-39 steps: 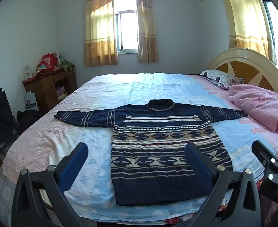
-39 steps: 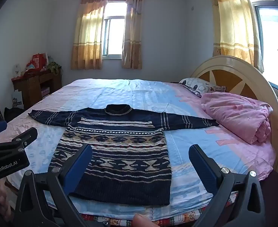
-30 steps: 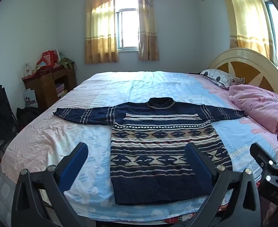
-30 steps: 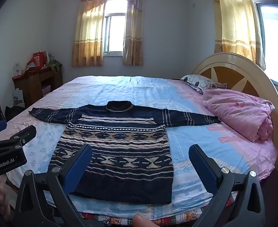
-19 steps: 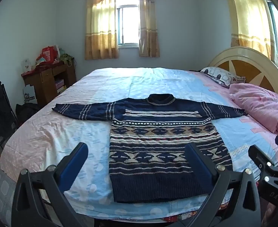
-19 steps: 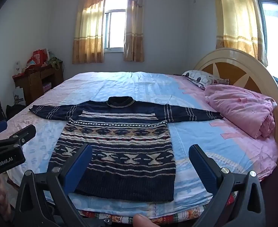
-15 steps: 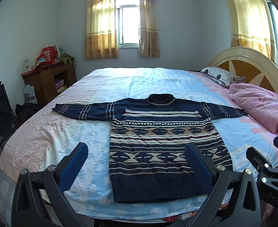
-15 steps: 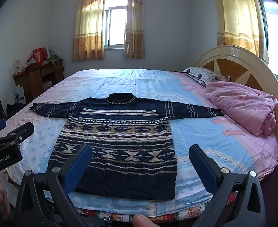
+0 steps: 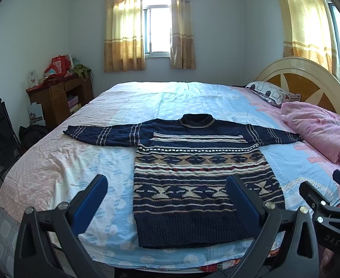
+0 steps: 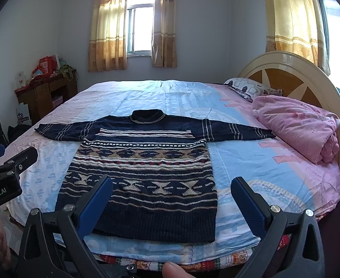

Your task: Fold small clothes

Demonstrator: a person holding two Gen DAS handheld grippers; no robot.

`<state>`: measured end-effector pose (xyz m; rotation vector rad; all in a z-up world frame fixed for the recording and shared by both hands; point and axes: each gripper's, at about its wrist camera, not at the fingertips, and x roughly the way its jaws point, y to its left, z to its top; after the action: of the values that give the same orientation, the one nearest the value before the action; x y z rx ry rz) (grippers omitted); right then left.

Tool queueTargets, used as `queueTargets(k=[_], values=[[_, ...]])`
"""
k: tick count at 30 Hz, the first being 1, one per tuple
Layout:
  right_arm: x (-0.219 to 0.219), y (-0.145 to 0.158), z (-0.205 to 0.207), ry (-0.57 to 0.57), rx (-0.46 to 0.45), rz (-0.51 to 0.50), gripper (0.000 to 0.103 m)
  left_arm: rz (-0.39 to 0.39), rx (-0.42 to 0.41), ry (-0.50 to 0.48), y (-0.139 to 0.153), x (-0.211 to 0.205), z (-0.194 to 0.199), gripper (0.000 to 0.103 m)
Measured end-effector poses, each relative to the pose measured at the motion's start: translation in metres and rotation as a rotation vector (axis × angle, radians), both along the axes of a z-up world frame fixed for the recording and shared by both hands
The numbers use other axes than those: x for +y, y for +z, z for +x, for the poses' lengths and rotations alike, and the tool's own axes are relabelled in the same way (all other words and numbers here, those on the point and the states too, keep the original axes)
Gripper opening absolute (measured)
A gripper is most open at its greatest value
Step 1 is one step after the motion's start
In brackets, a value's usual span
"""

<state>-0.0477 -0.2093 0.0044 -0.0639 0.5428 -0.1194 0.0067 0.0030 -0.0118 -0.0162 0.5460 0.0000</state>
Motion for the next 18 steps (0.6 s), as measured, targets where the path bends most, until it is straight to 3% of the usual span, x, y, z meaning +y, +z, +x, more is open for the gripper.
queueTargets(k=[18], values=[[-0.0064, -0.002, 0.0053, -0.012, 0.002, 0.0, 0.102, -0.008, 0.009, 0.006, -0.0014, 0.0, 0.0029, 0.103]])
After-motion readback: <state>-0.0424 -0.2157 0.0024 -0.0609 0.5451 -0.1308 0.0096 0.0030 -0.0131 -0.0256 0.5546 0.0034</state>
